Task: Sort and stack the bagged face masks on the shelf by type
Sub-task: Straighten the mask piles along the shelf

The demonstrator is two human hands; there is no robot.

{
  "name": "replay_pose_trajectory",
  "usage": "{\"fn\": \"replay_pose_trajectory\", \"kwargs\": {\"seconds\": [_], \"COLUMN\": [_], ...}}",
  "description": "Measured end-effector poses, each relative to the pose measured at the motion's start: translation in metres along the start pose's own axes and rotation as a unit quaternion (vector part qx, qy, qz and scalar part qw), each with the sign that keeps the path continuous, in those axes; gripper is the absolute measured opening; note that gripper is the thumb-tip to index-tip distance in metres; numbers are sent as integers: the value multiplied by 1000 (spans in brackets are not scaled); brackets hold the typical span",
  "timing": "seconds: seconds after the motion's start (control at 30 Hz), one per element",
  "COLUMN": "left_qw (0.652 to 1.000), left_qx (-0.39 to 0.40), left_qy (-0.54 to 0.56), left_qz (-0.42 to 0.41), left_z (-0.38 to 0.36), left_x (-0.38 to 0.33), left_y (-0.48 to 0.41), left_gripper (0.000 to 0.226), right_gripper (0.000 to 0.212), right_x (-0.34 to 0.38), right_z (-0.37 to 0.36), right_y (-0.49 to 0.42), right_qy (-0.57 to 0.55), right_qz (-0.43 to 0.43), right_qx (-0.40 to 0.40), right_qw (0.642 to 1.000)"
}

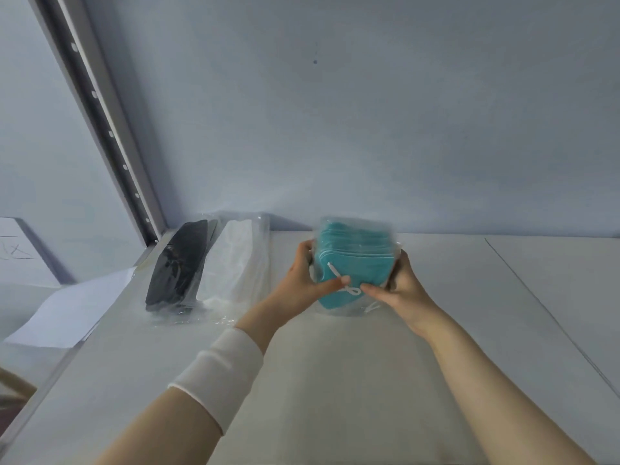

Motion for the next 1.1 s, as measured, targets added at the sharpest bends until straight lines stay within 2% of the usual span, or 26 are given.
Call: {"fn": "replay_pose_trajectory", "kwargs": {"seconds": [0.1,0.2,0.37,0.43,0.53,0.63,0.77,0.83,0.97,1.1], "left_qw": [1000,1000,999,998,994,989,983,976,965,953], "left_qx": [-9,-12,-20,-13,-24,-21,-16,-28,-40,-41], "left_qy": [-7,-18,20,56,109,144,171,185,190,184], "left_qz": [-2,-5,-46,-36,2,30,73,114,176,239], "left_z": [-1,-6,-15,-32,-66,-114,-199,-245,-344,-430], "left_x": [-1,-4,-37,-43,-46,-47,-45,-36,-9,10], "left_y": [-1,-1,-15,-25,-43,-59,-75,-83,-100,-115], "left_gripper": [62,61,77,69,59,67,23,19,35,58], "right_gripper": [67,63,74,73,61,56,33,26,34,17], "right_x": [-4,-7,3,3,0,-7,-24,-38,-88,-123], "right_z": [-4,-3,19,35,66,113,183,218,308,387], "right_y": [0,0,0,3,11,26,61,79,106,125], "right_qy": [6,-9,-38,-34,-39,-52,-69,-85,-120,-113], "right_qz": [-10,-10,-10,-24,-57,-80,-98,-118,-195,-284], "right_qx": [28,20,-7,-13,-25,-68,-94,-78,-107,-120], "right_qw": [1000,1000,999,999,997,993,988,986,968,945]}}
Point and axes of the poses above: each hand's wrist, its own y-axis away from the middle knuckle, its own z-axis out of the back of the hand, x = y × z, the point moved 8 cm from there along -y, towards the middle knuckle, and after that the axes turned 9 degrees about y, right-handed, at the moved point
